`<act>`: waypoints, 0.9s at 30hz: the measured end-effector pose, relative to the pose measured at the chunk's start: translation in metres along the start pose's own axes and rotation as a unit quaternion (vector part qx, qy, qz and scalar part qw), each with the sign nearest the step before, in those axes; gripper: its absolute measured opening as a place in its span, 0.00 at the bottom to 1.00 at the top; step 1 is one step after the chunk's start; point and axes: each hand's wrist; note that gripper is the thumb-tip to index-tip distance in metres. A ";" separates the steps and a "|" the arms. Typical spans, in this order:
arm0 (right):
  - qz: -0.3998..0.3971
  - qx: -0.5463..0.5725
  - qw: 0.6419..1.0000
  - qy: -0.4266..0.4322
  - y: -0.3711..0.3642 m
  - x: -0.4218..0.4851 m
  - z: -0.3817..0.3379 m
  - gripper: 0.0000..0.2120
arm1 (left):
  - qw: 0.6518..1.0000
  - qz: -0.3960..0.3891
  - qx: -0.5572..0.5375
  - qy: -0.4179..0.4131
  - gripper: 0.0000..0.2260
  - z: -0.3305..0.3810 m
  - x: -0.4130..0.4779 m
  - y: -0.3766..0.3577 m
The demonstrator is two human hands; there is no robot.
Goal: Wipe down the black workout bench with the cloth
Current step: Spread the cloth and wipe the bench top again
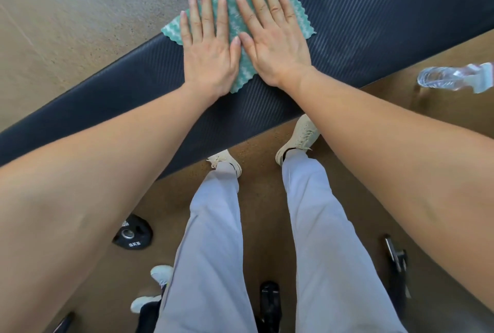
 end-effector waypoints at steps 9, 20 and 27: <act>-0.028 -0.026 0.997 -0.069 -0.011 -0.131 0.041 0.30 | 0.994 -0.067 -0.025 -0.082 0.31 0.086 -0.089 -0.026; -0.044 0.007 0.995 -0.087 0.004 -0.118 0.072 0.30 | 0.987 -0.101 -0.008 -0.125 0.31 0.101 -0.053 -0.013; -0.022 0.016 1.000 -0.001 0.026 -0.005 0.129 0.31 | 0.996 -0.078 -0.007 -0.033 0.32 0.110 0.052 0.005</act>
Point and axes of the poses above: each hand's wrist, its own x-axis towards the middle knuckle, its own y-axis out of the back of the hand, z = x × y, and after that the axes turned 10 degrees about z, right-handed
